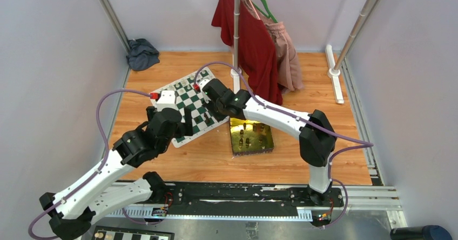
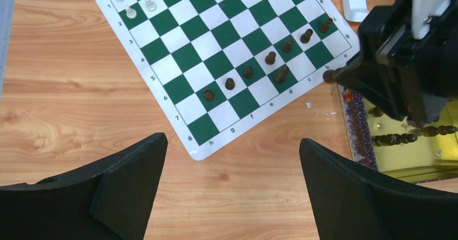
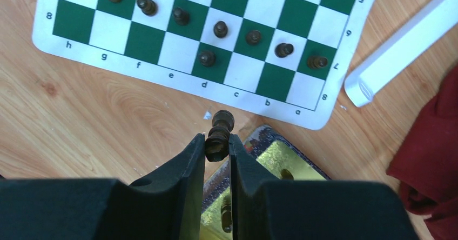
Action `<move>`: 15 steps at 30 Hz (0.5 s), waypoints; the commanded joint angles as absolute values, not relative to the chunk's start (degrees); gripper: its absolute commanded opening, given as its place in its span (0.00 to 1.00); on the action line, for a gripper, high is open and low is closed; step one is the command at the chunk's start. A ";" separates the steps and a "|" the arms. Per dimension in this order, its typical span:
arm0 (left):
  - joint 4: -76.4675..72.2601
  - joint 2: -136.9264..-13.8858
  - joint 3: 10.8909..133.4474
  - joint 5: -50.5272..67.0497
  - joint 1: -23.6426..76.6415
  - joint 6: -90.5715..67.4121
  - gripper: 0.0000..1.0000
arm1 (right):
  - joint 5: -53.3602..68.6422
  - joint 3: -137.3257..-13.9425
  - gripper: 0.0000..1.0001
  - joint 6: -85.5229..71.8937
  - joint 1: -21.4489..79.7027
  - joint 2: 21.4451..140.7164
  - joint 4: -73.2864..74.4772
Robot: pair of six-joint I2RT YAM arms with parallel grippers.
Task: Set up the chess pieces on the board
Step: Place the chess piece on the chessboard.
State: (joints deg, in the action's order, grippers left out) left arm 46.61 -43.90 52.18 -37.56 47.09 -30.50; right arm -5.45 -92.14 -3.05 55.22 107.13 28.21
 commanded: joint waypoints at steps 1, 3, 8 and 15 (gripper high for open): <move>48.42 -42.14 52.41 -39.91 47.55 -32.76 1.00 | -4.25 -95.70 0.00 -2.30 57.55 109.69 30.62; 48.63 -41.61 52.51 -40.13 47.55 -32.99 1.00 | -4.06 -97.02 0.00 -2.29 58.25 110.69 30.80; 49.04 -40.77 52.95 -41.14 47.55 -33.18 1.00 | -3.72 -99.61 0.00 -2.37 59.46 113.32 31.11; 49.13 -39.14 53.26 -42.56 47.55 -33.09 1.00 | -3.01 -102.42 0.00 -2.55 60.29 116.49 31.32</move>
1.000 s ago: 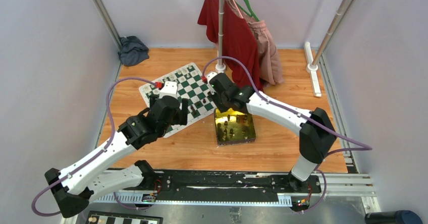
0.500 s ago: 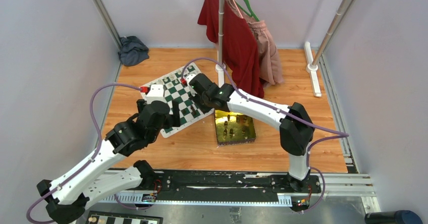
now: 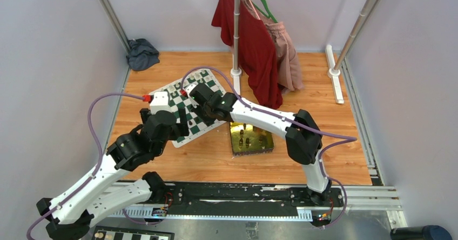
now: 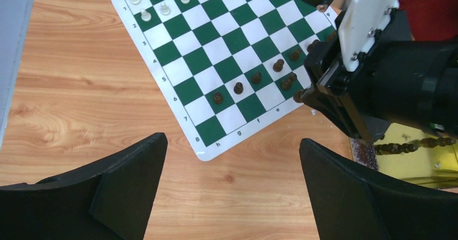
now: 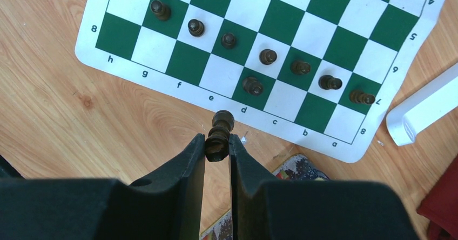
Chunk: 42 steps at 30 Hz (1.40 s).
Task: Set up the chess pieces on the board
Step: Place the chess piece on the chessboard.
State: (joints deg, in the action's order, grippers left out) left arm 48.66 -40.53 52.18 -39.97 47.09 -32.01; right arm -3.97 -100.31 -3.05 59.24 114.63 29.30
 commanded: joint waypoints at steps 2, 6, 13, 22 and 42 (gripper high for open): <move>49.05 -38.35 53.07 -42.98 47.55 -33.29 1.00 | -2.92 -103.14 0.00 -2.54 60.38 117.29 31.37; 49.04 -37.09 52.65 -43.69 47.55 -33.32 1.00 | -2.50 -104.46 0.00 -2.62 60.38 118.90 31.35; 48.87 -35.97 52.89 -44.79 47.55 -32.77 1.00 | -1.87 -107.01 0.00 -2.68 60.62 121.69 31.36; 48.74 -35.63 52.74 -45.50 47.55 -32.06 1.00 | -1.51 -109.26 0.00 -2.64 60.64 124.51 31.55; 46.96 -35.14 50.91 -45.18 47.55 -31.28 1.00 | -2.00 -110.59 0.00 -2.13 60.22 127.69 31.60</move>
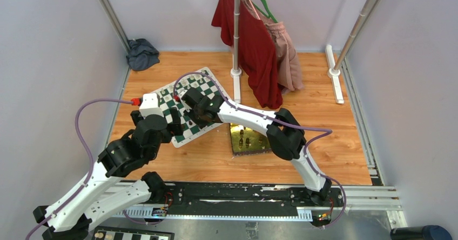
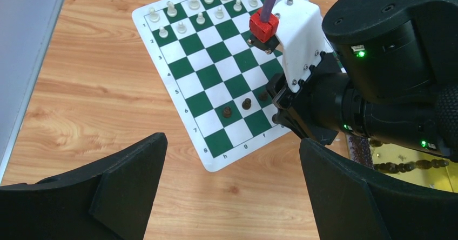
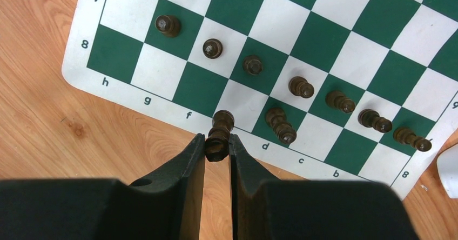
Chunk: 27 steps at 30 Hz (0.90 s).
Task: Set up the chess pieces on the board
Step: Place the chess piece on the chessboard.
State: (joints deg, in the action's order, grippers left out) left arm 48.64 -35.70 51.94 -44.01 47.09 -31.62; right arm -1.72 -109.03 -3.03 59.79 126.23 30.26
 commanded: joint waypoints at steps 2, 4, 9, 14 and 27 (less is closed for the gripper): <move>46.78 -35.17 50.80 -45.26 47.55 -31.01 1.00 | -1.85 -110.65 0.00 -2.10 59.95 127.83 31.60; 46.61 -35.22 50.72 -45.35 47.55 -30.84 1.00 | -1.76 -110.74 0.00 -1.94 59.69 128.00 31.62; 46.08 -35.24 50.30 -45.53 47.55 -30.53 1.00 | -1.59 -110.98 0.00 -1.84 59.26 128.41 31.55; 45.56 -35.26 50.01 -45.53 47.55 -30.29 1.00 | -1.35 -111.42 0.00 -1.67 59.12 128.83 31.55; 45.25 -35.19 49.83 -45.79 47.55 -29.98 1.00 | -0.90 -112.41 0.00 -1.31 58.36 129.85 31.58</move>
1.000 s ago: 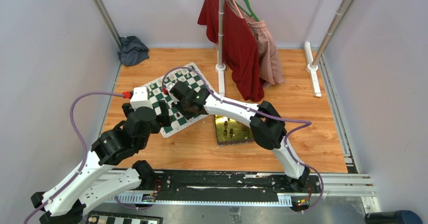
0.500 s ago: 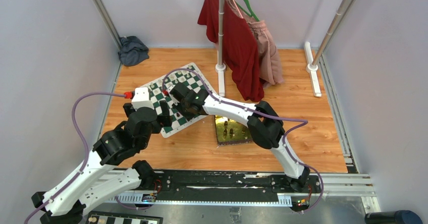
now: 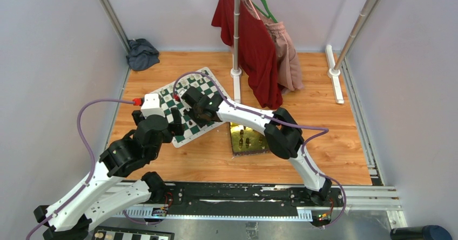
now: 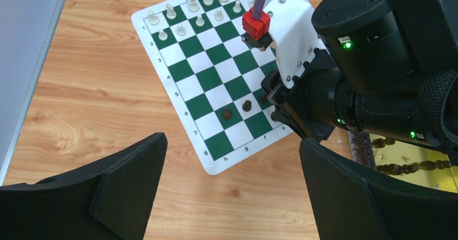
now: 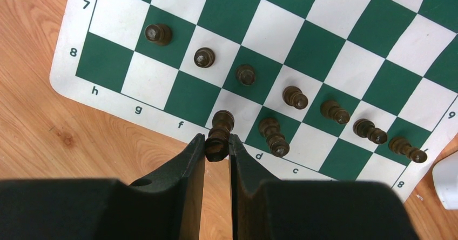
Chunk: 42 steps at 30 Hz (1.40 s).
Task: Set up the chess pieces on the board
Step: Place the chess piece on the chessboard.
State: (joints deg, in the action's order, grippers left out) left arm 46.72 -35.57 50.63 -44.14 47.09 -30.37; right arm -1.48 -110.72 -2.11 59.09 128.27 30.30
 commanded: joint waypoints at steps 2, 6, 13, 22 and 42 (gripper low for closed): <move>45.11 -35.31 49.75 -45.79 47.55 -29.83 1.00 | -0.88 -112.41 0.00 -1.30 58.21 129.96 31.55; 44.79 -35.42 49.66 -45.88 47.55 -29.66 1.00 | -0.88 -112.41 0.00 -1.30 58.10 130.21 31.56; 44.13 -35.62 49.57 -45.96 47.55 -28.95 1.00 | -0.92 -112.52 0.00 -1.30 57.93 130.55 31.55; 43.29 -35.98 49.55 -45.92 47.55 -28.24 1.00 | -0.92 -112.46 0.00 -1.45 57.77 130.94 31.55; 43.25 -35.42 49.04 -45.88 47.55 -28.38 1.00 | -0.89 -111.94 0.25 -1.41 57.70 130.64 31.65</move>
